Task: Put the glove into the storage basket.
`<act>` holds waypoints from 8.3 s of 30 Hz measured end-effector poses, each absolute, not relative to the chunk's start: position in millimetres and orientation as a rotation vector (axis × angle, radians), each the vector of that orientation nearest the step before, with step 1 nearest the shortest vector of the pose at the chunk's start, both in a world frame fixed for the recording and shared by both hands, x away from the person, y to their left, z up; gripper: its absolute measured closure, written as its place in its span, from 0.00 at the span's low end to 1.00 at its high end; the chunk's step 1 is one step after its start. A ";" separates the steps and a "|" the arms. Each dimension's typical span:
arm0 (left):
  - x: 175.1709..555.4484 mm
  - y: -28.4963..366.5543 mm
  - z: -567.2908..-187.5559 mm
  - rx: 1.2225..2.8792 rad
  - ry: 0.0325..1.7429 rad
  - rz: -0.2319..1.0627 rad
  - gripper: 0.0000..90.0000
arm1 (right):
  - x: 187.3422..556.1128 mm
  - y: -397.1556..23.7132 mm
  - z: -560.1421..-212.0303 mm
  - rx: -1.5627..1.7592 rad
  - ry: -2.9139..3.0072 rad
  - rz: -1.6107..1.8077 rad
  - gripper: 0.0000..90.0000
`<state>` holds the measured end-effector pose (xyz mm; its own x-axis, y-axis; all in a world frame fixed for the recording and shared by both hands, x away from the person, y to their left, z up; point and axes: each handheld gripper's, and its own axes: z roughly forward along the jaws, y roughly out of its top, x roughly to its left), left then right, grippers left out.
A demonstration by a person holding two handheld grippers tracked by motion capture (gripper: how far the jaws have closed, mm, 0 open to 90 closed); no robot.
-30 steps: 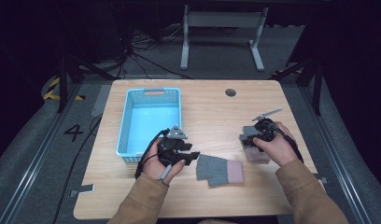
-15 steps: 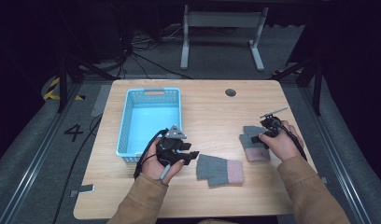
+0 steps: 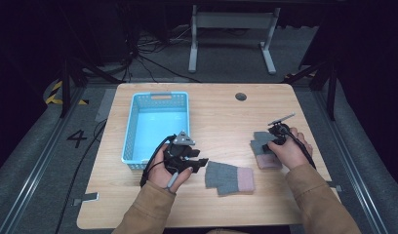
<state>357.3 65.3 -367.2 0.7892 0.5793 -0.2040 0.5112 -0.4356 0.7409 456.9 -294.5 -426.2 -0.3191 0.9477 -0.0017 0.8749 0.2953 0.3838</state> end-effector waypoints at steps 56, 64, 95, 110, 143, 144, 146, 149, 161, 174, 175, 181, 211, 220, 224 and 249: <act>347.4 75.0 -362.3 2.100 0.823 0.107 0.62 | 401.1 -227.3 -353.2 0.857 2.844 0.760 0.95; 348.8 72.0 -363.2 2.114 0.814 0.103 0.62 | 393.1 -209.0 -366.8 0.722 2.941 0.718 0.95; 348.9 65.6 -381.6 2.153 0.824 0.101 0.63 | 380.6 -206.6 -403.5 0.678 2.926 0.861 0.75; 345.7 51.9 -394.7 2.261 0.815 0.057 0.63 | 363.2 -255.6 -399.9 0.880 2.834 0.888 0.74; 361.4 30.5 -432.0 2.390 0.788 -0.029 0.66 | 347.6 -271.0 -419.5 0.850 2.896 0.721 0.84; 361.4 29.3 -433.3 2.398 0.793 -0.014 0.65 | 347.7 -270.3 -419.9 0.850 2.889 0.720 0.84; 362.0 27.2 -436.1 2.413 0.796 -0.009 0.65 | 347.3 -269.6 -419.8 0.850 2.888 0.717 0.85; 362.6 25.2 -439.0 2.423 0.803 -0.010 0.65 | 347.1 -270.0 -419.6 0.852 2.888 0.721 0.85; 366.4 18.8 -443.9 2.424 0.795 -0.026 0.72 | 346.5 -269.0 -422.4 0.858 2.894 0.708 0.86; 365.7 17.6 -441.7 2.424 0.816 0.026 0.94 | 344.5 -266.7 -424.0 0.847 2.891 0.690 0.89; 365.2 17.3 -441.3 2.419 0.816 0.023 0.95 | 344.1 -266.6 -423.8 0.847 2.891 0.688 0.89; 363.5 16.7 -439.9 2.421 0.809 0.038 0.97 | 343.8 -265.3 -421.1 0.832 2.883 0.692 0.90; 330.3 27.5 -415.8 2.383 0.769 0.022 0.98 | 369.7 -264.0 -398.5 0.887 2.779 0.799 0.98; 331.5 22.0 -424.4 2.424 0.767 -0.016 0.98 | 378.4 -261.9 -409.2 0.922 2.784 0.784 0.98; 335.0 21.4 -431.1 2.430 0.779 -0.043 0.98 | 381.4 -262.0 -415.9 0.940 2.787 0.774 0.98; 341.4 23.3 -413.8 2.344 0.750 -0.032 0.64 | 374.1 -292.1 -403.0 1.048 2.676 0.793 0.81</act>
<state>341.4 23.3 -413.8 0.8347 0.5076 -0.2135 0.5239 -0.6123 0.5921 374.1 -292.1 -403.0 -0.7417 0.6694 0.0423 0.5844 0.6141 0.5304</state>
